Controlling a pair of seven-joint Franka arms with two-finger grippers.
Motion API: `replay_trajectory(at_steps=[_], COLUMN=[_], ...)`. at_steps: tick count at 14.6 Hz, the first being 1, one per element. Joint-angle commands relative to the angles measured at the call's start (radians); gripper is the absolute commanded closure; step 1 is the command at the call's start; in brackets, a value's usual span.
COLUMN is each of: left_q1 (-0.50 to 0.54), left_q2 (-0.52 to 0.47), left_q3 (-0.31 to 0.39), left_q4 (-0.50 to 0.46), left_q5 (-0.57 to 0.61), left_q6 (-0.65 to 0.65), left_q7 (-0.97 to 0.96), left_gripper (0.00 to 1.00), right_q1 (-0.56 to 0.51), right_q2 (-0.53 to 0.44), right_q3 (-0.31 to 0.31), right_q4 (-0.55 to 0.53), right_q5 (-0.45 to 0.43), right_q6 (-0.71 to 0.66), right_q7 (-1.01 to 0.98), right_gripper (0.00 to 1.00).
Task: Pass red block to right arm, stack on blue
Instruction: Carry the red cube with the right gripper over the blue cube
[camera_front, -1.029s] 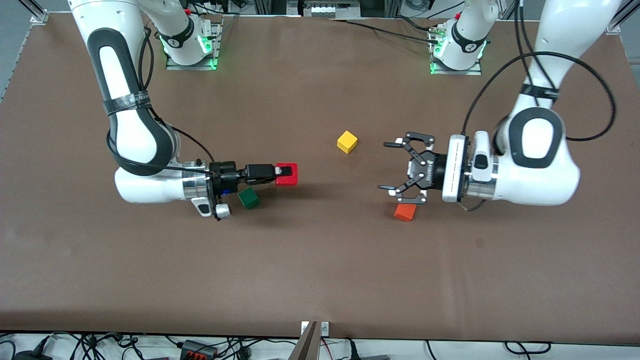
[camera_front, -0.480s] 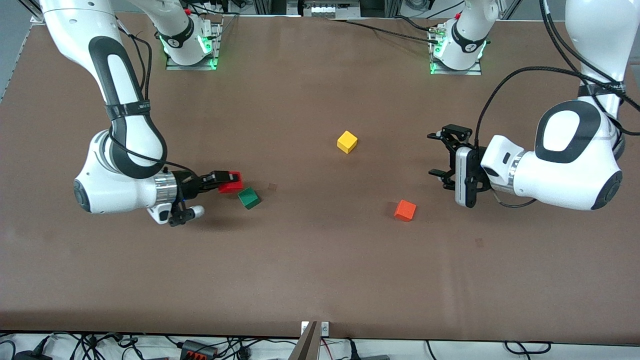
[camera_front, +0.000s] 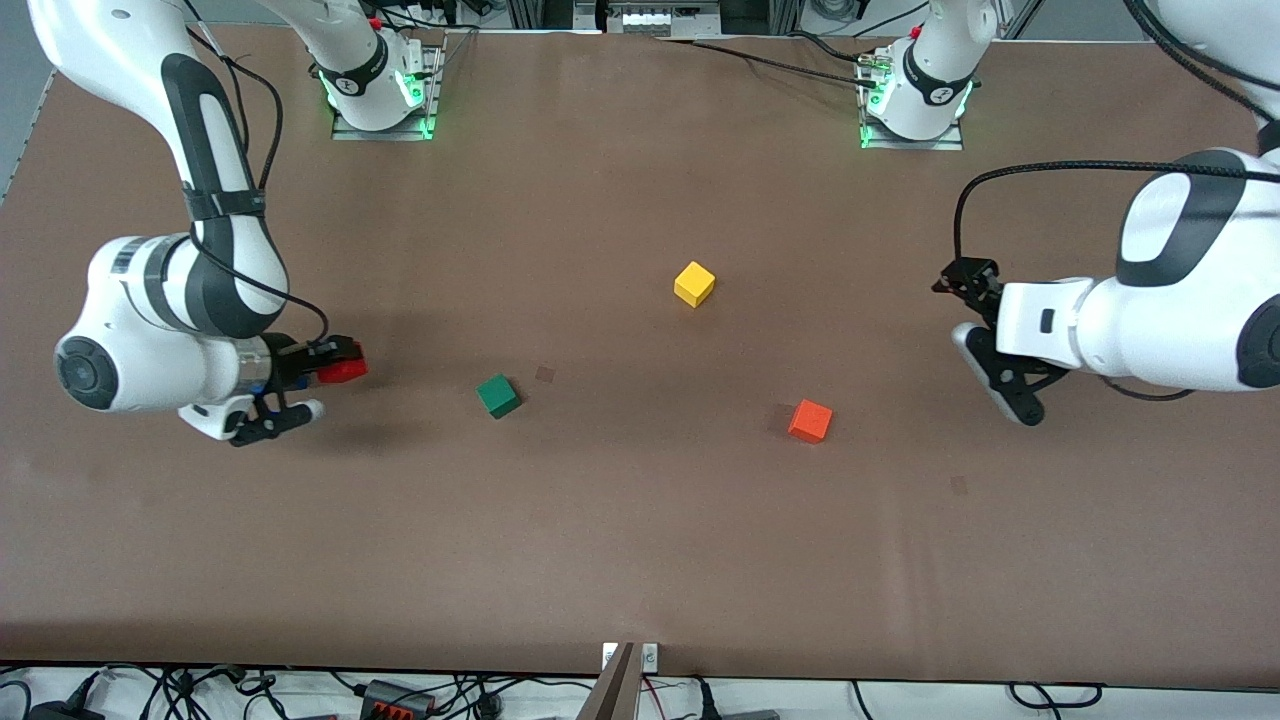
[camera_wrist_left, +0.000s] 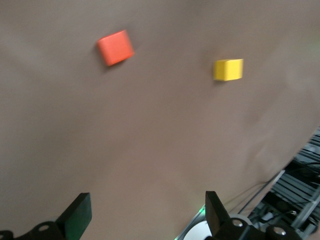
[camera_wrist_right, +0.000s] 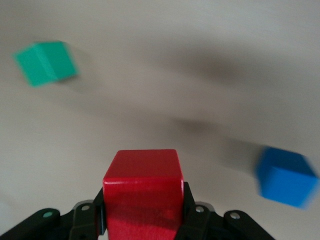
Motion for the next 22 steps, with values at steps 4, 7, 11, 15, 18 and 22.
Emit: replay_trajectory(at_steps=[4,7,11,15,18,22], left_q1=[-0.212,-0.256,-0.240,-0.157,-0.157,-0.158], left_q2=[-0.246,-0.372,-0.493,-0.507,-0.503,-0.468], left_q3=[0.240,0.313,0.316,0.317,0.307,0.304], left_q4=[-0.138,-0.275,-0.445,-0.436,-0.433,-0.380], left_q5=[0.110,0.110,0.108,-0.002,0.030,0.039], left_q6=[-0.031,0.127,0.360,0.390,0.359,0.353], left_q7=[-0.214,-0.389,-0.596,-0.606,-0.604,-0.606], left_gripper=[0.00,0.00,0.00,0.00,0.00,0.00], right_q1=[0.009,0.014,0.017,0.058,0.049,0.031], right_q2=[-0.050,-0.056,-0.091,-0.097,-0.105,-0.106], right_q3=[-0.120,-0.140,-0.140,-0.140,-0.140,-0.140], right_q4=[-0.114,-0.160,-0.263,-0.298,-0.346,-0.365], right_q5=[-0.148,-0.156,-0.188,-0.228,-0.228,-0.226], right_q6=[0.092,0.174,0.324,0.347,0.393,0.412], right_q7=[0.000,0.003,0.028,0.132,0.138,0.140], right_gripper=[1.00,1.00,1.00,1.00,1.00,1.00])
